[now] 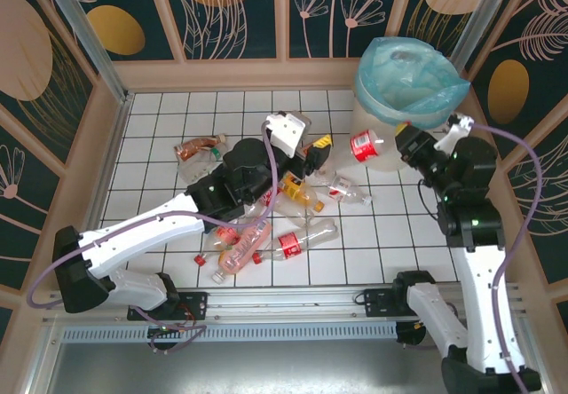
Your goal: Put the plastic bottles in the bin
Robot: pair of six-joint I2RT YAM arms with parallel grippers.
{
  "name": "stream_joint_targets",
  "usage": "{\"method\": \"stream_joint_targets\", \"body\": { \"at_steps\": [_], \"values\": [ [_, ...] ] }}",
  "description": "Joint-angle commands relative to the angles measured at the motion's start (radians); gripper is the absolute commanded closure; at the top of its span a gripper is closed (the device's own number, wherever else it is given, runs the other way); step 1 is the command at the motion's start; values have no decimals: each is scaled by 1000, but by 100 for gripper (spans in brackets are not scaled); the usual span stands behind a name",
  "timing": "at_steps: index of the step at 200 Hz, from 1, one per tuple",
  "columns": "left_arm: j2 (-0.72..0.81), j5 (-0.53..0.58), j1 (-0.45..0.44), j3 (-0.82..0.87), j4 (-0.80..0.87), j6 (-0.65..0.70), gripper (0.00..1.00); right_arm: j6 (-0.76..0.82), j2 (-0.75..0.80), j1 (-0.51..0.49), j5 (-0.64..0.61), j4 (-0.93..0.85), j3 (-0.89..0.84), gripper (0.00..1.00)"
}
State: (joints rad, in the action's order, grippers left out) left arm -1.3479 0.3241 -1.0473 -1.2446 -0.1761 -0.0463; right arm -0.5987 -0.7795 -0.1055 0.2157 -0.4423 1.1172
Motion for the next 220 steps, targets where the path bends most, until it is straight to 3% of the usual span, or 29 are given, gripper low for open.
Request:
{"method": "stream_joint_targets", "body": {
  "at_steps": [1,27,70,97,112,130,150,220],
  "values": [
    [4,57,26,-79,35,-54,28,83,-96,-72,-96,63,190,100],
    [-39,11,73,-165,62,-92,29,182,-287,-137,-221,9,484,100],
    [-161,-129,94,-339,120,-134,30,344,-607,-143,-447,-91,973,100],
    [-264,-225,95,-466,194,-167,30,474,-838,-144,-654,-218,1329,100],
    [-301,-268,94,-504,214,-186,30,538,-928,-146,-780,-251,1433,100],
    [-326,-300,95,-524,223,-201,29,601,-962,-146,-883,-234,1398,100],
    [-337,-311,95,-523,226,-205,29,615,-957,-146,-908,-207,1287,100],
    [-319,-298,95,-434,198,-211,29,596,-907,-146,-776,-2,867,100]
  ]
}}
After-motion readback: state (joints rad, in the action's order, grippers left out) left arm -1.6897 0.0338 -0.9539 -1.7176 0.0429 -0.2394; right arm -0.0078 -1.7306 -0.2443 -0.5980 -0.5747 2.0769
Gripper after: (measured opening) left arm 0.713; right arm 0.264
